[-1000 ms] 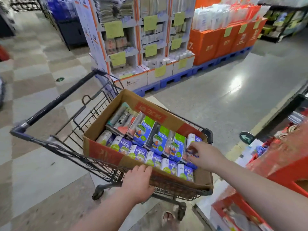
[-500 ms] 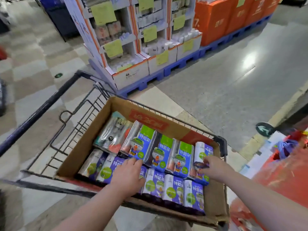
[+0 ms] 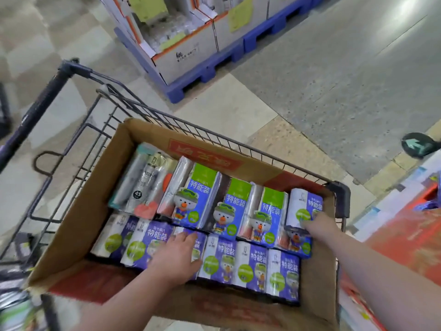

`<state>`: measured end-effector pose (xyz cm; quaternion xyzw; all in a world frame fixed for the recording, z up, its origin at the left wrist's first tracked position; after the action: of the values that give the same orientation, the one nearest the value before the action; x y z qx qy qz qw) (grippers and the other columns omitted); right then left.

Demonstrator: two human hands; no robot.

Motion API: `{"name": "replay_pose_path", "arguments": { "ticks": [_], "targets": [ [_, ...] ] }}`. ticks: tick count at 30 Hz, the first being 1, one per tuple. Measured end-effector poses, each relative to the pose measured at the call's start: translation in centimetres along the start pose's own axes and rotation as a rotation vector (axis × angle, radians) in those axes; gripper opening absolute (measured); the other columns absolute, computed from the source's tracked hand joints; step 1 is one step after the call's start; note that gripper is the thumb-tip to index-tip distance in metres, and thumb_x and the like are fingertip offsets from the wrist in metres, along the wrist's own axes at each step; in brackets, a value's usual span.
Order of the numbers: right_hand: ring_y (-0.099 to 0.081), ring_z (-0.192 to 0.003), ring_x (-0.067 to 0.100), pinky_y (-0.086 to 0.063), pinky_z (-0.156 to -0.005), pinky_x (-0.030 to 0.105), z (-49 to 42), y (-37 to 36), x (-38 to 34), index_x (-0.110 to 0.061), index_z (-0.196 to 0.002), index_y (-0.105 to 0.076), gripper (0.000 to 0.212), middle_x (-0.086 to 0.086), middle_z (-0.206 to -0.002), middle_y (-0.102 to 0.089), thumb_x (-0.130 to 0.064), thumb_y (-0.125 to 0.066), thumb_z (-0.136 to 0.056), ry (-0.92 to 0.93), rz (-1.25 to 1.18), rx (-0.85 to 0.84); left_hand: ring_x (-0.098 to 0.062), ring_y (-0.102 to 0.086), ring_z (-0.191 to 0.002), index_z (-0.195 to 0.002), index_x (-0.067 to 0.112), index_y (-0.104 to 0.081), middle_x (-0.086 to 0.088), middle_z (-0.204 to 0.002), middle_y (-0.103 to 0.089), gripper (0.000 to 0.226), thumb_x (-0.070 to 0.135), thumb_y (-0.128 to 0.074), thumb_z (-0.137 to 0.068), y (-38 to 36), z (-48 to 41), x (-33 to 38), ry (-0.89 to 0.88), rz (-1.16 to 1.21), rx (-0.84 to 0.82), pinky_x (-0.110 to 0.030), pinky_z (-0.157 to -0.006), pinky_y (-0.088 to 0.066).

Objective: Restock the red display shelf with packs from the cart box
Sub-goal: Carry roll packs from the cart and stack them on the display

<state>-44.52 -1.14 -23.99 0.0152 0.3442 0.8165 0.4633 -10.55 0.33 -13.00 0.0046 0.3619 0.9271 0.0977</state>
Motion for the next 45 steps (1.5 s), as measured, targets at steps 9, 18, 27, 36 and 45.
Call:
{"name": "replay_pose_path", "arguments": {
  "ticks": [9,18,27,36,45],
  "targets": [
    [-0.043,-0.125,0.037,-0.037,-0.106,0.041,-0.8,-1.5,0.9,0.005,-0.131,-0.045,0.083,0.025,-0.134,-0.044,-0.045,-0.077,-0.073,-0.179,-0.352,0.154,-0.022,-0.037,-0.135,-0.149,0.021,-0.025,-0.001,-0.149,-0.035,0.066,0.051,-0.044,-0.094,0.1,-1.4,2.2,-0.044,0.012,-0.047,-0.033,-0.106,-0.033],
    [-0.058,-0.071,0.024,-0.054,-0.069,0.041,0.4,-5.8,1.3,-0.003,-0.125,-0.043,0.071,0.011,-0.096,-0.059,-0.020,-0.084,-0.071,-0.298,-0.913,-0.108,-0.018,-0.036,-0.136,-0.149,0.023,-0.027,0.000,-0.150,-0.035,0.063,0.046,-0.048,-0.094,0.2,-2.6,4.8,-0.184,0.084,-0.030,-0.029,-0.107,-0.034],
    [-0.064,-0.079,0.018,-0.050,-0.062,0.029,7.2,-8.9,-1.9,-0.016,-0.108,-0.048,0.045,0.003,-0.100,-0.066,-0.019,-0.079,-0.076,-0.054,-0.668,-0.459,-0.017,-0.053,-0.122,-0.144,0.015,-0.038,-0.004,-0.134,-0.053,0.076,0.036,-0.074,-0.080,-0.2,-3.5,5.9,0.036,0.943,-0.141,-0.026,-0.097,-0.043],
    [-0.059,-0.090,0.014,-0.046,-0.063,0.020,8.9,-13.6,-1.7,-0.012,-0.127,-0.051,0.046,0.001,-0.113,-0.058,-0.018,-0.068,-0.086,-0.009,-0.485,-0.627,-0.020,-0.067,-0.087,-0.103,0.021,-0.053,-0.005,-0.100,-0.069,0.041,0.017,-0.081,-0.073,-1.7,-3.2,1.1,0.268,1.136,-0.053,-0.040,-0.080,-0.056],
    [-0.058,-0.101,0.028,-0.052,-0.082,0.034,5.6,-16.2,0.9,-0.002,-0.122,-0.050,0.061,0.015,-0.121,-0.056,-0.025,-0.069,-0.069,-0.250,-0.232,-0.394,-0.004,-0.058,-0.073,-0.112,0.015,-0.050,0.006,-0.089,-0.062,0.041,0.015,-0.076,-0.080,-3.2,-2.2,-1.7,0.355,1.084,-0.010,-0.009,-0.048,-0.040]
  ]
}}
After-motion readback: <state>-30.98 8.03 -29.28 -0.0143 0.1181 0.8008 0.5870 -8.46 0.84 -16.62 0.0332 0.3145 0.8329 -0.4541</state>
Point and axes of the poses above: each hand's wrist, its own z-axis away from the middle knuckle, its own y-axis out of the back of the hand, x = y × z, the point moved 5 cm from there along -z, towards the middle knuckle
